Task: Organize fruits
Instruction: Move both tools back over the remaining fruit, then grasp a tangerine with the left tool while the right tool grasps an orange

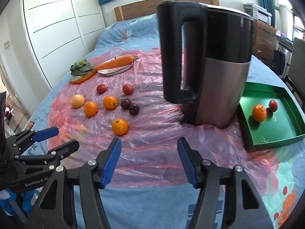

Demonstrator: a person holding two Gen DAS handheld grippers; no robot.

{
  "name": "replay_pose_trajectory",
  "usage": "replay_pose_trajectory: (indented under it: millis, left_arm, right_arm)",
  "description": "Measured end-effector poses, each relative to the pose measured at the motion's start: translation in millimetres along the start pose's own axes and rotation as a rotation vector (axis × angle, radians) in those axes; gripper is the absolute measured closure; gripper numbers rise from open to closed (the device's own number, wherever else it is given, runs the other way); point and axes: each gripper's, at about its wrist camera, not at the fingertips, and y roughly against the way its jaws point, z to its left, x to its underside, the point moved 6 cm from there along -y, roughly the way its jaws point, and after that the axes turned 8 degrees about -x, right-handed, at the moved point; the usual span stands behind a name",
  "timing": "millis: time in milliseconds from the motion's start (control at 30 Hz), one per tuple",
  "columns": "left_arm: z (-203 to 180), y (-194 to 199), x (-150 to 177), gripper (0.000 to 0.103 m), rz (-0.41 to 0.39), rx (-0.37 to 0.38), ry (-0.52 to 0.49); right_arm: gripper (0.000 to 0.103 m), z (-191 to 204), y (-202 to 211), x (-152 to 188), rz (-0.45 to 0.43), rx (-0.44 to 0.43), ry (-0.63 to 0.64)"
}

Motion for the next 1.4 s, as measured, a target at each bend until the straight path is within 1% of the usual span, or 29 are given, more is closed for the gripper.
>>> replay_pose_trajectory:
  millis: [233, 467, 700, 933, 1000, 1067, 1167, 1300, 1400]
  left_arm:
    - [43.3, -35.5, -8.6, 0.038, 0.031, -0.023, 0.107]
    - [70.1, -74.3, -23.9, 0.038, 0.066, -0.035, 0.192]
    - [75.6, -110.5, -34.7, 0.038, 0.088, -0.058, 0.197]
    - [74.7, -133.8, -39.0, 0.038, 0.109, -0.07, 0.195]
    - [74.9, -140.0, -39.1, 0.038, 0.119, -0.065, 0.201]
    - [75.4, -144.0, -38.9, 0.038, 0.125, -0.062, 0.209]
    - [75.3, -147.3, -38.9, 0.039, 0.13, -0.06, 0.21]
    - [75.0, -150.2, -39.0, 0.04, 0.133, -0.06, 0.212]
    - [75.8, -151.5, -40.1, 0.044, 0.132, -0.061, 0.214]
  right_arm:
    - [0.0, 24.2, -51.7, 0.8, 0.054, -0.067, 0.025]
    - [0.0, 35.5, -95.9, -5.5, 0.088, -0.118, 0.032]
    - [0.0, 39.9, -130.4, -4.7, 0.122, -0.147, 0.03]
    - [0.0, 40.4, -149.1, -3.8, 0.143, -0.154, 0.036]
    - [0.002, 38.8, -152.3, -2.3, 0.149, -0.151, 0.035]
    - [0.009, 37.4, -154.7, -1.7, 0.152, -0.149, 0.033]
    - [0.012, 36.1, -157.1, -1.6, 0.152, -0.149, 0.031]
    - [0.013, 37.1, -159.6, -1.6, 0.153, -0.149, 0.036]
    - [0.016, 37.6, -160.8, -1.3, 0.156, -0.145, 0.044]
